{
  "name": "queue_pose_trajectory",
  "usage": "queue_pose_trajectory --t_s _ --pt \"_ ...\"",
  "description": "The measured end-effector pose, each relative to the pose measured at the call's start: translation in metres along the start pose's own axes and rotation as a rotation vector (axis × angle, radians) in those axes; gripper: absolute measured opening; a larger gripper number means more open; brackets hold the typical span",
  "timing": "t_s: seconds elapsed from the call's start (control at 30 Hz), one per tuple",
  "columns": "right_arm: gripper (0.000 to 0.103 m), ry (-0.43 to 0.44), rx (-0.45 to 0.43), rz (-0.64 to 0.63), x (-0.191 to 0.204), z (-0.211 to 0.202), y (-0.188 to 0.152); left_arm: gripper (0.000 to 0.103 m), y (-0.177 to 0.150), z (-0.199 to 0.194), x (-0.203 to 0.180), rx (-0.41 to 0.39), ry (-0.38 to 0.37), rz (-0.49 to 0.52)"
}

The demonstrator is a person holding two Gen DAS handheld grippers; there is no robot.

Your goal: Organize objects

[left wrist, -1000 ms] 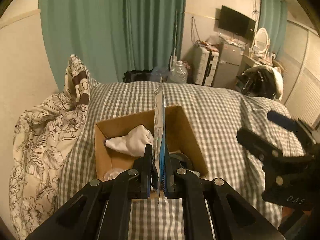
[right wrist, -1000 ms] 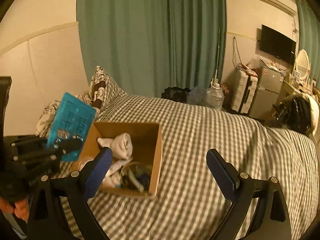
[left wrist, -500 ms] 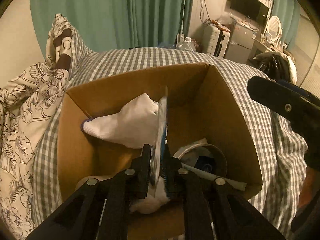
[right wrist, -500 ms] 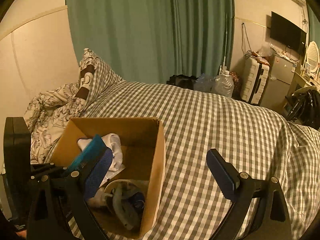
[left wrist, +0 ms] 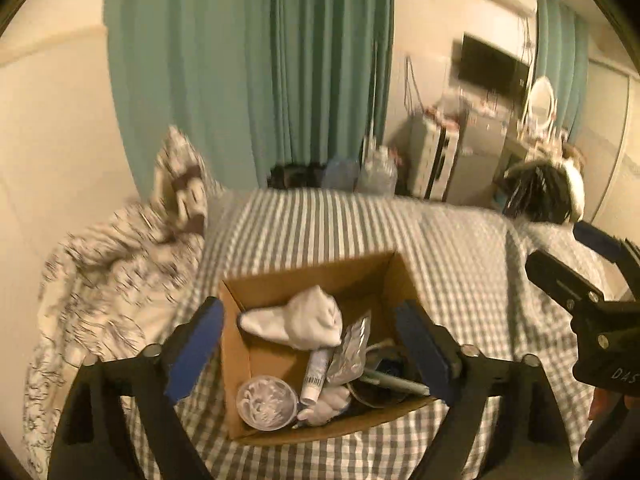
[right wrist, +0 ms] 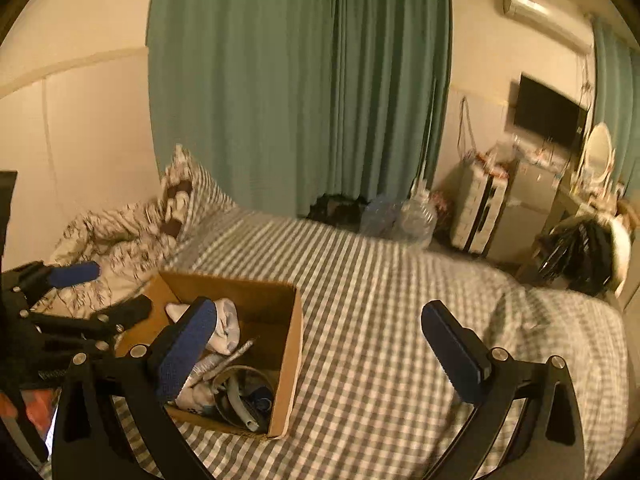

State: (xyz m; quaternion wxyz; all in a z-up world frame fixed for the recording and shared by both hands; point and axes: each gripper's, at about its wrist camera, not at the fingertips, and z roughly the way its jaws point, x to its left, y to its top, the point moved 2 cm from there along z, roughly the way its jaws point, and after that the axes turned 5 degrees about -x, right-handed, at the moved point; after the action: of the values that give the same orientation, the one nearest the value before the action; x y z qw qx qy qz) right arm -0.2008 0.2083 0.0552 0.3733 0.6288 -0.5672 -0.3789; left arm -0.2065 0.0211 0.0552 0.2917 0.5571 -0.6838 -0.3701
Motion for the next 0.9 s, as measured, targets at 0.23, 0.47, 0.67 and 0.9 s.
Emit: queue_pose_trajectory --t_s 0.23,0.47,0.67,0.9 --pt "0.103 -0.028 -0.096 -0.023 0.005 -0.074 0.027 0.103 0.019 -0.083 -0.009 -0.149 -0.006 0.01" --pt "0.103 -0.047 -0.142 -0.058 0.003 -0.131 0.024 0.103 0.014 -0.138 -0.022 -0.209 -0.027 0.014" --pt "0.103 -0.045 -0.16 -0.024 -0.011 -0.145 0.005 0.103 -0.016 -0.152 -0.037 -0.273 0.042 -0.006" --pt "0.103 -0.056 -0.125 -0.056 -0.012 -0.115 -0.056 0.103 -0.082 -0.116 -0.063 -0.267 0.135 0.033"
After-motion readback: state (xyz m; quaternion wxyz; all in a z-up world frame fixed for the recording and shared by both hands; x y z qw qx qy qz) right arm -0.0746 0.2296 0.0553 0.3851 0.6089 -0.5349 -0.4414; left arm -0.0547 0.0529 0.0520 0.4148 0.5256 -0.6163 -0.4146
